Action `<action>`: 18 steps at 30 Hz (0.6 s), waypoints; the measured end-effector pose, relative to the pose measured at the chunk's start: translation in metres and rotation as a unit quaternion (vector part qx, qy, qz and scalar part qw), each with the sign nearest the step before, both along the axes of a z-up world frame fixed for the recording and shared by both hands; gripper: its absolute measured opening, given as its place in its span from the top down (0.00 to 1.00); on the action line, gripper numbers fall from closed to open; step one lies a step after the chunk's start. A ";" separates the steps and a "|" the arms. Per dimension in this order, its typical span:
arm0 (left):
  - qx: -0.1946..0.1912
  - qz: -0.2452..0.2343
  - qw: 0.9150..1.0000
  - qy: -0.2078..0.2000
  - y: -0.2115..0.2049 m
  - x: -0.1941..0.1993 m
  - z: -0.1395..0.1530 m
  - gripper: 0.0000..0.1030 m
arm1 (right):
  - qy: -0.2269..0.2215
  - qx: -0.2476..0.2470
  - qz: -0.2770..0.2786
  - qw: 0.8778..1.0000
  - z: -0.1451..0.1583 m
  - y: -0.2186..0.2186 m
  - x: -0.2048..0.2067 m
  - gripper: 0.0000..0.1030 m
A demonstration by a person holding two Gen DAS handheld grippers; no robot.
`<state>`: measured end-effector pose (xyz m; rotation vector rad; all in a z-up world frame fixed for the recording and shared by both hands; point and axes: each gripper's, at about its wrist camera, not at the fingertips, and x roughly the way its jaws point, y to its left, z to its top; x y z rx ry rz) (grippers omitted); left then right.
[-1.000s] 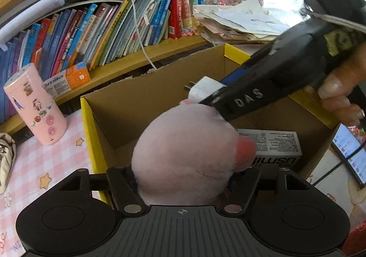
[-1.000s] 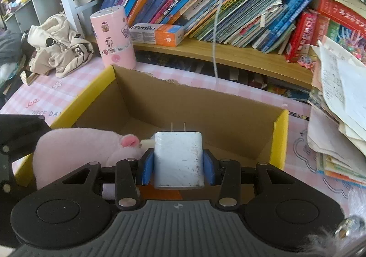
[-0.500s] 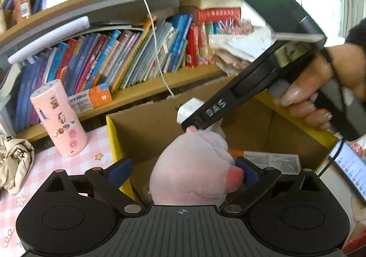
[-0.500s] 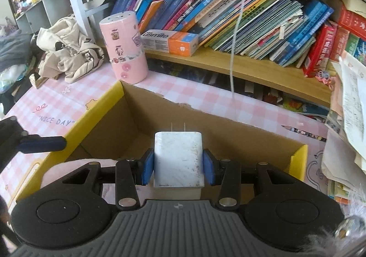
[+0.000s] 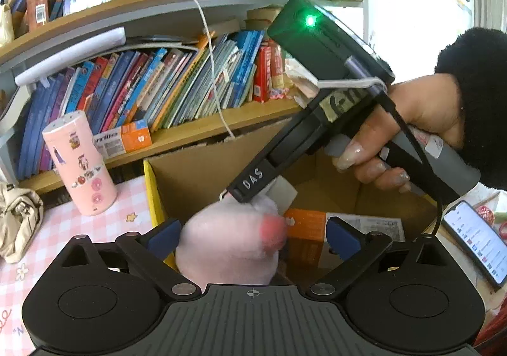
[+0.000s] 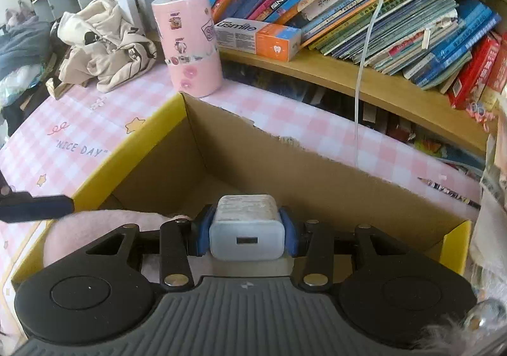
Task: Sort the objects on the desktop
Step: 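Open the right tool over the box while the left tool releases the plush pig inside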
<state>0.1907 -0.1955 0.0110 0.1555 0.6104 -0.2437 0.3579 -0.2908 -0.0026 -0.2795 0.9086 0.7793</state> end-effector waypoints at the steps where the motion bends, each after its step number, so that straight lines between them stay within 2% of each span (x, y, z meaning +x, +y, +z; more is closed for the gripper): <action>1: 0.002 0.003 1.000 0.001 0.000 0.000 -0.002 0.03 | 0.001 0.002 -0.001 1.000 -0.001 0.000 0.001 0.60; 6: 0.006 0.006 1.000 -0.004 -0.002 -0.002 -0.003 0.03 | 0.006 0.002 -0.010 1.000 -0.002 0.002 0.004 0.58; 8: 0.004 0.006 1.000 -0.004 -0.001 -0.003 -0.002 0.03 | 0.004 0.005 -0.016 1.000 -0.002 0.001 0.004 0.50; 10: 0.004 0.006 1.000 -0.006 0.000 -0.004 -0.001 0.03 | -0.002 0.011 -0.024 1.000 0.001 -0.002 0.002 0.36; 12: 0.003 0.008 1.000 -0.008 0.000 -0.005 0.000 0.03 | -0.009 0.018 -0.029 0.999 0.006 -0.006 0.000 0.29; 18: -0.003 0.001 1.000 -0.014 -0.004 -0.009 0.004 0.03 | -0.028 0.042 -0.044 0.998 0.026 -0.020 -0.010 0.22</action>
